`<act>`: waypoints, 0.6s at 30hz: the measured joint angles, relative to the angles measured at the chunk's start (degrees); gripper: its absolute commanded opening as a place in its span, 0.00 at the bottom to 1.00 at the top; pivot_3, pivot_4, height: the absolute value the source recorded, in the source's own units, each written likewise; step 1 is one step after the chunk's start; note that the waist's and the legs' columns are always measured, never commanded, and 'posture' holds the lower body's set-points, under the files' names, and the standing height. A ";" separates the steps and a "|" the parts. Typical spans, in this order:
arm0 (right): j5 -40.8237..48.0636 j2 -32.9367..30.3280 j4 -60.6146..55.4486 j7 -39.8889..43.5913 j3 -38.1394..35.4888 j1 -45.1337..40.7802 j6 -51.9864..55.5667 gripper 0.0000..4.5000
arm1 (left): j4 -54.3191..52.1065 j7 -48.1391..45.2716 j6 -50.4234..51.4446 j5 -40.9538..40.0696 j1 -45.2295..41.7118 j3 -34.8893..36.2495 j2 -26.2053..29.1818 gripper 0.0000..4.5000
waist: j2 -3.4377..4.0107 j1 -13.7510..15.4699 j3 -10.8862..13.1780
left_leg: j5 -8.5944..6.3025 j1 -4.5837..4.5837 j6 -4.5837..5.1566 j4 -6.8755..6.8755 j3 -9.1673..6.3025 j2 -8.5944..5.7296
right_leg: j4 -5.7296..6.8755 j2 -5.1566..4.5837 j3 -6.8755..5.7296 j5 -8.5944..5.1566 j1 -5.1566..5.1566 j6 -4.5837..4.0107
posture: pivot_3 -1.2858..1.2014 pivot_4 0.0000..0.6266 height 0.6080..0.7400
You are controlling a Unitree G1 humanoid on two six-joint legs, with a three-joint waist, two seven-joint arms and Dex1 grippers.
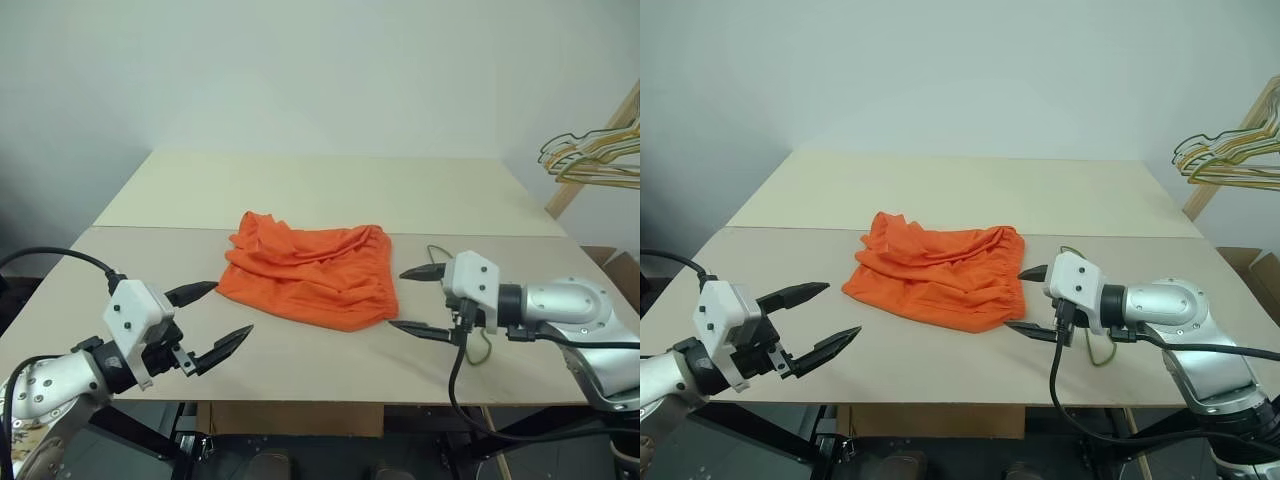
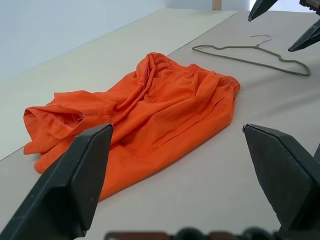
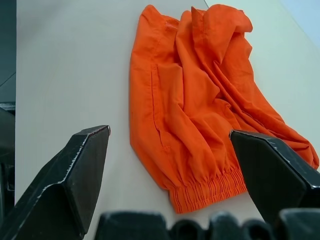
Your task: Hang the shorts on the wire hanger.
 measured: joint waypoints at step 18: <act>-0.57 0.22 -2.65 -0.80 0.18 2.38 0.00 0.99 | 0.06 -1.25 0.14 -0.77 -0.81 0.01 1.47 1.00 | 0.01 -0.04 0.00 | 0.00 -0.01 0.00 0.01 -0.02 -0.01 | 0.00 0.00 -0.03 0.00 0.00 0.00 | 0.60 0.00 1.00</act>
